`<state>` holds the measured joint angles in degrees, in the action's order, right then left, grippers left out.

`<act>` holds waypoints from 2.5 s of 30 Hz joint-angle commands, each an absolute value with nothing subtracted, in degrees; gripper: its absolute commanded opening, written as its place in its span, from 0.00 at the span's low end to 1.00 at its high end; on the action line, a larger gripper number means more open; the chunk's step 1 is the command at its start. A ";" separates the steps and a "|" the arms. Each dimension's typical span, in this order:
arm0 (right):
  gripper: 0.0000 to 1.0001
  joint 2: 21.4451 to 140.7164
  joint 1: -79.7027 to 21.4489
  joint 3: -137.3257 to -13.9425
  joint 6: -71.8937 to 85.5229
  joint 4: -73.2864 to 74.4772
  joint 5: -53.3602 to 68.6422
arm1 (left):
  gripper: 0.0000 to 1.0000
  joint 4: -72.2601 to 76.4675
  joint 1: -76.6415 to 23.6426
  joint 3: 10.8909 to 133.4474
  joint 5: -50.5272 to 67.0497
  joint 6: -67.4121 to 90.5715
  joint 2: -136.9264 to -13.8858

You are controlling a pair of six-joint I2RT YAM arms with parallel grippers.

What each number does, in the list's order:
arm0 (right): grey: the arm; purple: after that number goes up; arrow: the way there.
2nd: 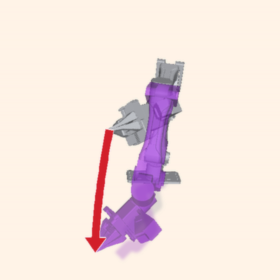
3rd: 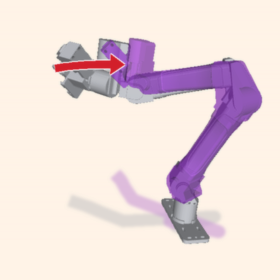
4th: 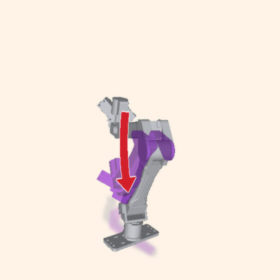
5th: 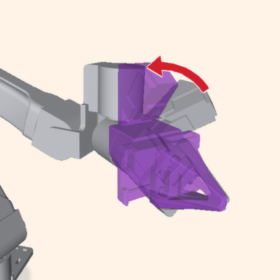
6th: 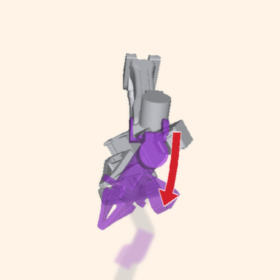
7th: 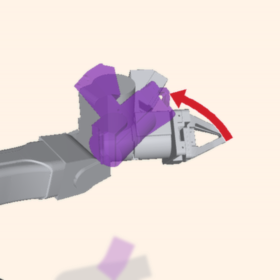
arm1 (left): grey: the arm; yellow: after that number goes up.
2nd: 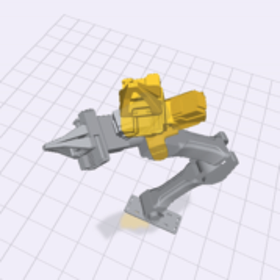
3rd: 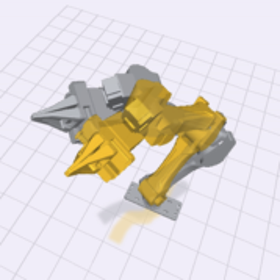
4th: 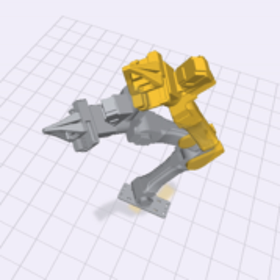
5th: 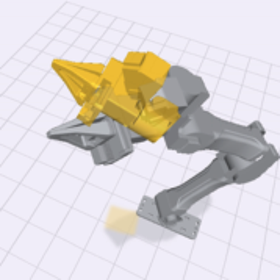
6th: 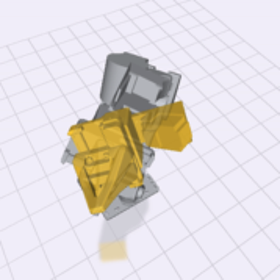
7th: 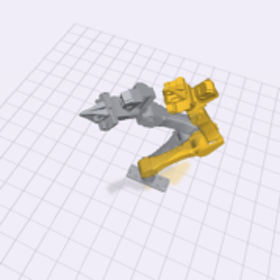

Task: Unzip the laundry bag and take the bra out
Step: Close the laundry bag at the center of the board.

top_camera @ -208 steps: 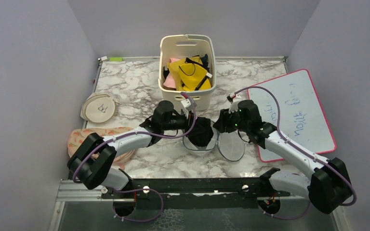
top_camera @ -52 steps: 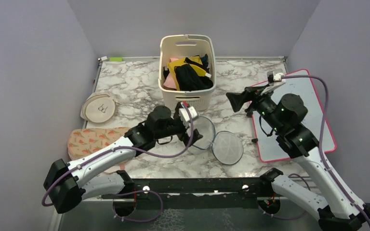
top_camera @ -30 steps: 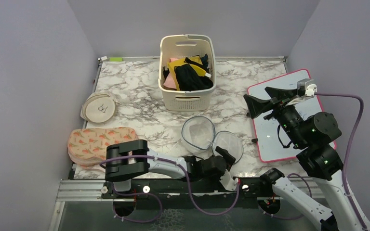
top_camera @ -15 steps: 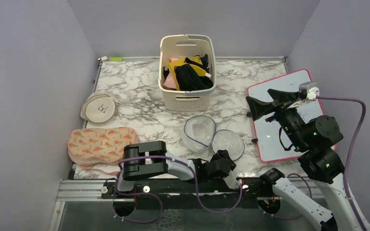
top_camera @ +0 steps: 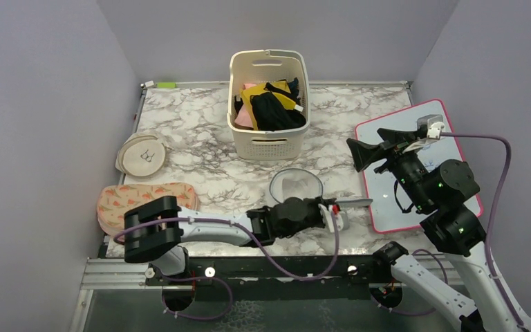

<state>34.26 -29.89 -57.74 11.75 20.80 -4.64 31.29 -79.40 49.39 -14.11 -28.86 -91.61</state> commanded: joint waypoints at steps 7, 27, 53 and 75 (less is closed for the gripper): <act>0.92 35.79 -29.69 -57.58 12.41 18.01 -2.52 | 0.00 53.24 -65.35 38.63 6.37 14.72 -82.82; 0.92 36.66 -29.71 -57.14 12.83 17.65 -1.39 | 0.00 52.85 -58.17 22.60 -16.68 61.08 -77.48; 0.92 38.91 -29.71 -56.58 13.27 17.29 -0.16 | 0.00 33.26 -51.81 23.48 -12.74 80.56 -81.87; 0.92 39.23 -29.70 -55.81 14.08 17.43 0.83 | 0.64 12.18 -49.52 27.12 -18.81 65.16 -63.82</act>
<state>39.03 -29.89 -56.53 13.45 18.83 -0.58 22.96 -50.17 23.73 -13.28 71.18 -68.64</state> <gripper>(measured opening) 0.921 0.606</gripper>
